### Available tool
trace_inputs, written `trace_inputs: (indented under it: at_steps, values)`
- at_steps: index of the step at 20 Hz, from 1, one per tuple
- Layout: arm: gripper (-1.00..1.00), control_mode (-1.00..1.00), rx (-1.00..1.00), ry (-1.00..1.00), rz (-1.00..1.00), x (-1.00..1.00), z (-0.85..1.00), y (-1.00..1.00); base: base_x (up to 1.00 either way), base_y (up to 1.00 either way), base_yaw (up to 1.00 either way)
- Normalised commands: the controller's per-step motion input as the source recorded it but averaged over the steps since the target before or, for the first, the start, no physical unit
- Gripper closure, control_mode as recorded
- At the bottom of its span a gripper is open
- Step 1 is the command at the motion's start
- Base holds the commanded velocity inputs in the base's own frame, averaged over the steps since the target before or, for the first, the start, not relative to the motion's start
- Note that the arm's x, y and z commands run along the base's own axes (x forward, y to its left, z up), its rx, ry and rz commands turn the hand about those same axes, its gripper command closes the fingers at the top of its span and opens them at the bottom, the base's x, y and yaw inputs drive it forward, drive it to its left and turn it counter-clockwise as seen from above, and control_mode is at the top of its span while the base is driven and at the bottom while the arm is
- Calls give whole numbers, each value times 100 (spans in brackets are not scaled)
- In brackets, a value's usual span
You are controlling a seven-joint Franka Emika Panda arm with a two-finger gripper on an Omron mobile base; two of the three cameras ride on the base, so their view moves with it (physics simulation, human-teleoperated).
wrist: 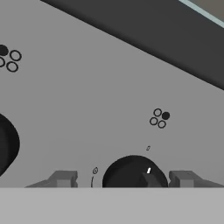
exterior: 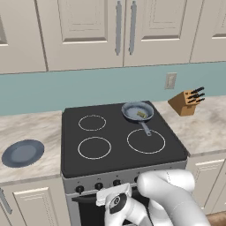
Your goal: Pick up the butter stick and place it in the pan. Then turn on the burner for the pan.
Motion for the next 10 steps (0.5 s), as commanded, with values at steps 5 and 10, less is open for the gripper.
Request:
trace_inputs:
  at_steps: [5,10]
  values:
    - [100,-100,0,0,0,0,0,0,0,0,0]
    - [100,-100,0,0,0,1,0,-2,0,0,0]
